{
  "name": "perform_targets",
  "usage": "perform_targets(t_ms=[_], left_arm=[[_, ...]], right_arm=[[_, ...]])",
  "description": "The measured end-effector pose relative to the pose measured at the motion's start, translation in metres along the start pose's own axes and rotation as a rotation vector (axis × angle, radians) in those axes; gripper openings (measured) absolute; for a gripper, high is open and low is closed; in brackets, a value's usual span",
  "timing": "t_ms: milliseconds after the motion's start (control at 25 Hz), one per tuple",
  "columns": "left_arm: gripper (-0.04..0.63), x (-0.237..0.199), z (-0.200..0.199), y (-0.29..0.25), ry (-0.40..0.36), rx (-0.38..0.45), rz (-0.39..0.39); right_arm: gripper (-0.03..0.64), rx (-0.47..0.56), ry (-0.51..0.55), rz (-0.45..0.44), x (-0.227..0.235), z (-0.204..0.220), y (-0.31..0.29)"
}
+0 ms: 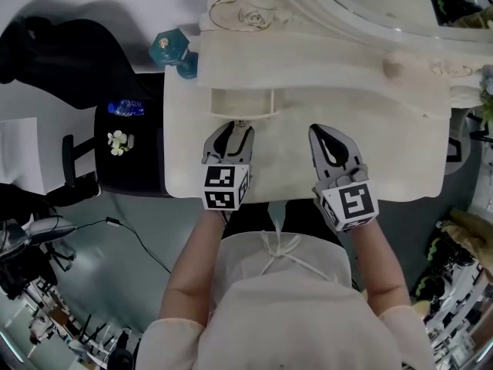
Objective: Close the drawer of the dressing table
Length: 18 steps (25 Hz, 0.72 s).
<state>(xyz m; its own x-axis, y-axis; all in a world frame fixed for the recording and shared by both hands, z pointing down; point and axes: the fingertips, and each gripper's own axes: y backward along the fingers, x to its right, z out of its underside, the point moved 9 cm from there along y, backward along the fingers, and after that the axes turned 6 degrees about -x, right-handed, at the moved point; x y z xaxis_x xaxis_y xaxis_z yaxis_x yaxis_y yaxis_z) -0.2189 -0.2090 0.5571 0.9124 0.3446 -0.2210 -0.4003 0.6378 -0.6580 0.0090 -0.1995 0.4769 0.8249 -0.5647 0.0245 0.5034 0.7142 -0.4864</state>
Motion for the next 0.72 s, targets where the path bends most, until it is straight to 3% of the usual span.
perform_targets(t_ms=[120, 720], left_arm=[[0.109, 0.000, 0.002, -0.004, 0.001, -0.006, -0.011], [0.100, -0.002, -0.009, -0.016, -0.028, -0.018, 0.017]], right_arm=[[0.006, 0.009, -0.009, 0.004, 0.001, 0.000, -0.003], [0.006, 0.006, -0.033, 0.027, 0.008, 0.001, -0.010]])
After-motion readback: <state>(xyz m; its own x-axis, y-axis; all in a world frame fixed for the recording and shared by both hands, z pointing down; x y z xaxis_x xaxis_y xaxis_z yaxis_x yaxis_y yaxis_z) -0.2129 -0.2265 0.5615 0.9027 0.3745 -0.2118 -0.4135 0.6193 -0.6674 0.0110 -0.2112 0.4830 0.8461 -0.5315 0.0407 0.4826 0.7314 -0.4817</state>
